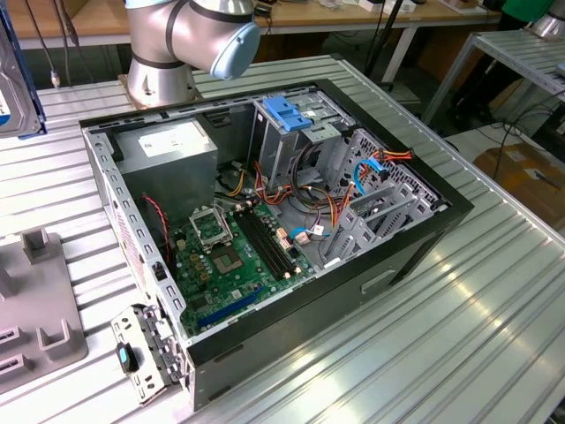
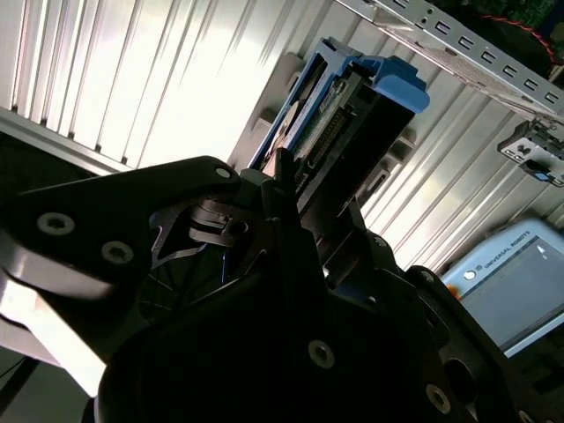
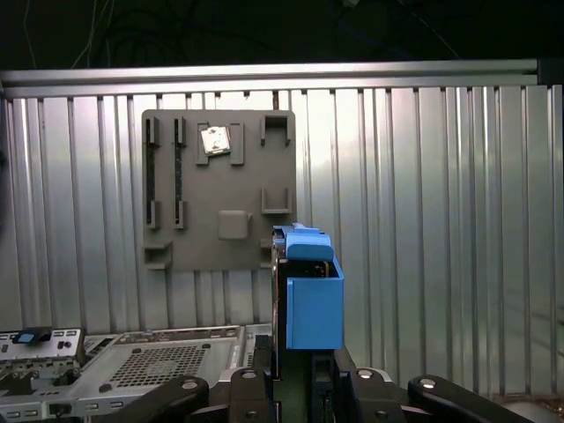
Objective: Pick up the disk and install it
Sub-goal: 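Pick up the disk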
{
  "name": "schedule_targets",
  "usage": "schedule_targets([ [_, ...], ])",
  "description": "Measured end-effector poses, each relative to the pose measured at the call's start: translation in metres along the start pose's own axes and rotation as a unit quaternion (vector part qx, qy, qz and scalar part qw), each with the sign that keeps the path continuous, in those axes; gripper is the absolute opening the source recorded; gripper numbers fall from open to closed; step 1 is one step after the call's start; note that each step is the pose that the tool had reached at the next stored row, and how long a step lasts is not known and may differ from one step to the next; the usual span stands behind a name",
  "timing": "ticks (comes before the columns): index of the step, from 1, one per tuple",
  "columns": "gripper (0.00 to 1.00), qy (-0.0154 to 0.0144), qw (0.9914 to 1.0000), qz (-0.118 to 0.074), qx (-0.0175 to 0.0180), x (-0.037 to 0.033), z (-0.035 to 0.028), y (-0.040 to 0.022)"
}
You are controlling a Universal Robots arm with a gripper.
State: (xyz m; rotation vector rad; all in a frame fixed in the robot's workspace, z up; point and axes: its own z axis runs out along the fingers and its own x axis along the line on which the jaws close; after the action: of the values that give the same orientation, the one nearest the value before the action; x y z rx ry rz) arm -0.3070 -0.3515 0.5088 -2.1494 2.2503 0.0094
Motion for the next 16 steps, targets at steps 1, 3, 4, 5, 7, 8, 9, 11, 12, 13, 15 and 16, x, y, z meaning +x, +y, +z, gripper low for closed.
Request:
schedule_targets([
  [1,0.35,0.0000,1.00000,0.000,0.0000,0.0000,0.0000,-0.0011],
  [3,0.35,0.0000,1.00000,0.000,0.0000,0.0000,0.0000,-0.0017],
  [4,0.35,0.0000,1.00000,0.000,0.0000,-0.0001,0.0000,-0.0021],
  [5,0.35,0.0000,1.00000,0.000,0.0000,-0.0001,0.0001,-0.0027],
  [7,0.35,0.0000,1.00000,0.000,0.0000,-0.0001,0.0001,-0.0033],
  [8,0.35,0.0000,1.00000,0.000,0.0000,-0.0001,0.0001,-0.0034],
  [9,0.35,0.0000,1.00000,0.000,0.0000,-0.0001,0.0001,-0.0035],
  [11,0.35,0.0000,1.00000,0.000,0.0000,-0.0002,0.0000,-0.0037],
  [12,0.35,0.0000,1.00000,0.000,0.0000,-0.0002,0.0001,-0.0040],
  [13,0.35,0.0000,1.00000,0.000,0.0000,-0.0002,0.0001,-0.0044],
  [15,0.35,0.0000,1.00000,0.000,0.0000,-0.0002,0.0001,-0.0054],
  [16,0.35,0.0000,1.00000,0.000,0.0000,-0.0002,0.0001,-0.0059],
])
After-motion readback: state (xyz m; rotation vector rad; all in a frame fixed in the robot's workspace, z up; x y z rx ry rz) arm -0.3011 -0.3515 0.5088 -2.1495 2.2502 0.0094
